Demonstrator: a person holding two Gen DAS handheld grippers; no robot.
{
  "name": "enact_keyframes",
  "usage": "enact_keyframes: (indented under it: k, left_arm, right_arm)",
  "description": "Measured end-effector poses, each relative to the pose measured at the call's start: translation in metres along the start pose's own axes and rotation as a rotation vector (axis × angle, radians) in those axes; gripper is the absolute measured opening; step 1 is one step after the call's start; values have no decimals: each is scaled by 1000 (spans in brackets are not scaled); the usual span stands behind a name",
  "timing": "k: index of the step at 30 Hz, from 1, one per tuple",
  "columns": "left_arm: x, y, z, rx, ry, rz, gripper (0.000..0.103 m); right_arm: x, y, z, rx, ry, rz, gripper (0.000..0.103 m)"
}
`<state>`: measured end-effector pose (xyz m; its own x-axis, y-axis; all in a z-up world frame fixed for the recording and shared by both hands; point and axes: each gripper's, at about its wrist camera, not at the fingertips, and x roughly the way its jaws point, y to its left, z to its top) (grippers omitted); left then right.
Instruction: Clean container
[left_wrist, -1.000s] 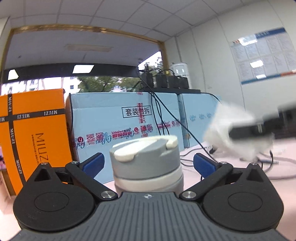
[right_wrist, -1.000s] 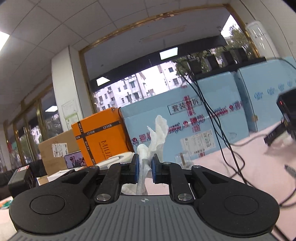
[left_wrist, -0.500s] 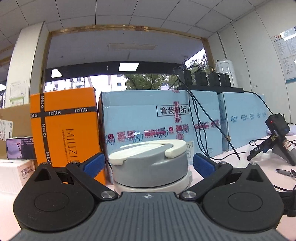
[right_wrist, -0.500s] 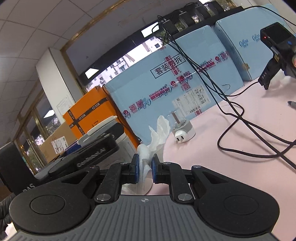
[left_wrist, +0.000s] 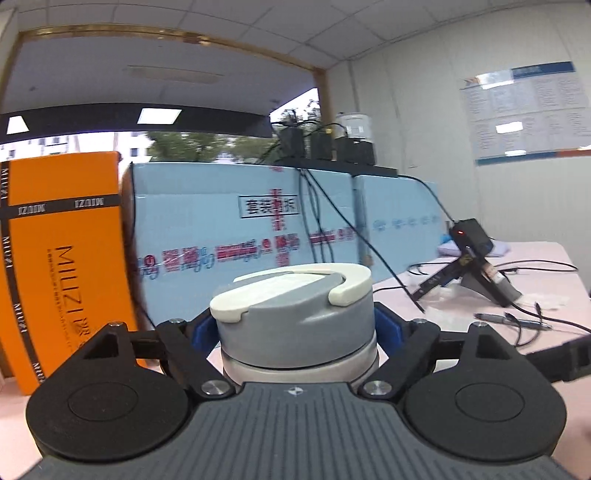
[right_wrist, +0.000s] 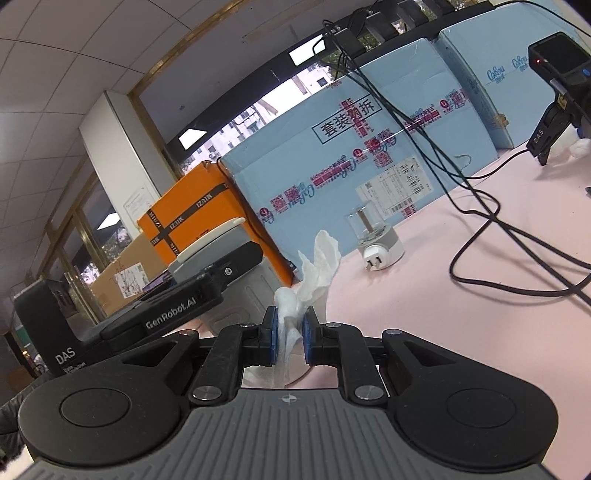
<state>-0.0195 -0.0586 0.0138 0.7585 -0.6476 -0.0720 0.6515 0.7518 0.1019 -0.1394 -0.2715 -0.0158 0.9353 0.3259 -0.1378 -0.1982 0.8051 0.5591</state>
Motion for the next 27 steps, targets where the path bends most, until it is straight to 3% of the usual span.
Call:
enact_keyframes:
  k: [7, 8, 13, 17, 22, 27]
  left_arm:
    - [-9, 7, 0, -61, -52, -15, 93]
    - [-12, 8, 0, -71, -62, -19, 103]
    - [-28, 19, 9, -133, -130, -18, 103]
    - [-32, 33, 18, -192, -143, 49, 103]
    - [-13, 48, 40, -210, 10, 164, 103]
    - [12, 52, 63, -153, 201, 151, 103]
  right_arm:
    - [7, 7, 0, 2, 13, 26, 13]
    - [7, 8, 1, 1, 11, 29, 13]
    - [9, 12, 5, -3, 1, 44, 13]
    - [10, 16, 8, -6, -7, 56, 13]
    - [13, 17, 12, 8, -13, 79, 13]
    - [21, 18, 21, 46, -27, 157, 13]
